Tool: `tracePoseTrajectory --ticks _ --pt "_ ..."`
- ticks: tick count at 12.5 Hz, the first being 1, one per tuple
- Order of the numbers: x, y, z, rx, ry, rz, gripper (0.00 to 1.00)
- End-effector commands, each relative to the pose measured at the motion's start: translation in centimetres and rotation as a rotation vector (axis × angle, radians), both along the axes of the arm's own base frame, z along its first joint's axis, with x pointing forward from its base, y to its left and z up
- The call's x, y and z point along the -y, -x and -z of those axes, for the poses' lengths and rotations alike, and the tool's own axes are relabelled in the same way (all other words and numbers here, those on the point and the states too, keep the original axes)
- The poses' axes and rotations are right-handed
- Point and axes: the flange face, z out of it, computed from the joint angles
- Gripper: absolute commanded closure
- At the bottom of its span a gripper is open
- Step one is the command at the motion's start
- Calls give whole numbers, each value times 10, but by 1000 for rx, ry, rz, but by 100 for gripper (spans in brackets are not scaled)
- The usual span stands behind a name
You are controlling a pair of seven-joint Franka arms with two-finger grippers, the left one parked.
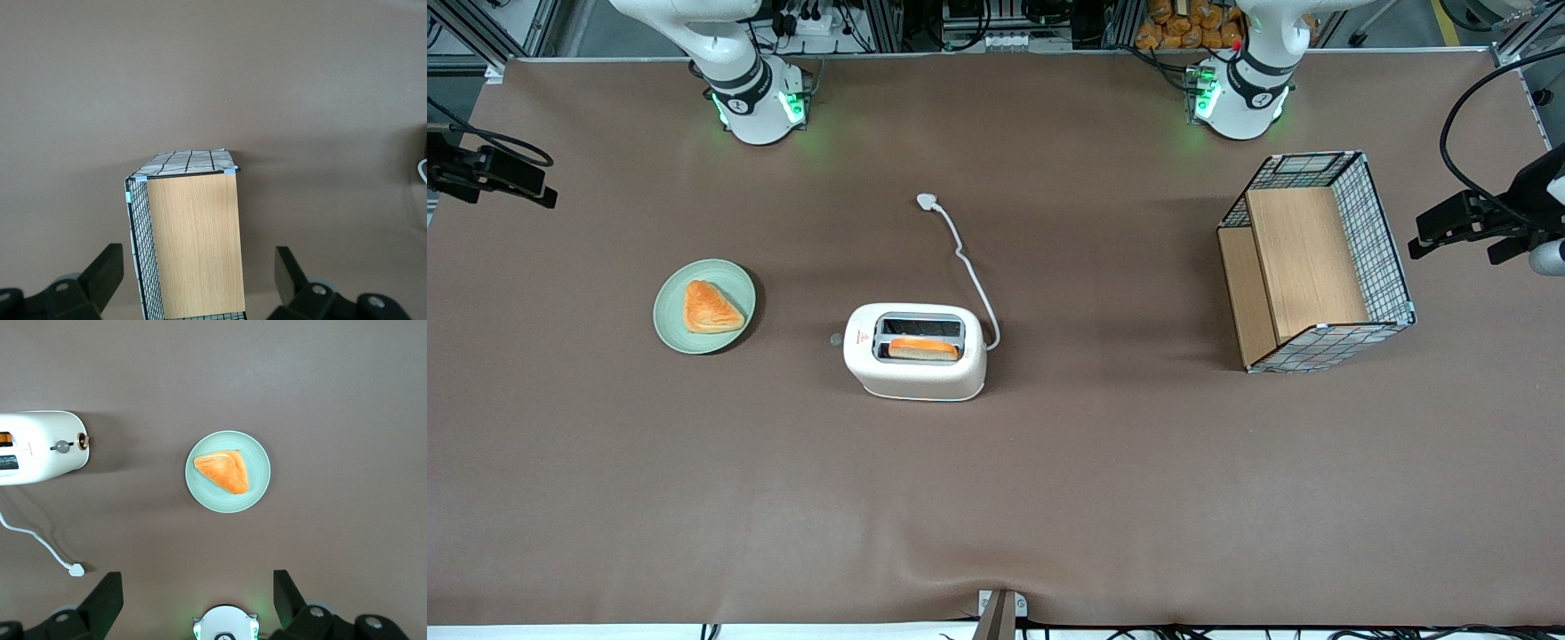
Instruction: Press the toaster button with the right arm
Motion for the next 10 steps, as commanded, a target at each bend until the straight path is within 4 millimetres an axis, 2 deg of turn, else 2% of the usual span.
tracePoseTrajectory --ticks 1,4,6,9,10 --pt "0 7 -7 2 -15 6 0" --pt "0 7 -8 4 -15 8 0" --pt "-3 5 -16 19 -16 0 0" --pt "-16 2 -9 -17 -7 -24 0" --pt "-13 0 -10 -16 -9 -22 0"
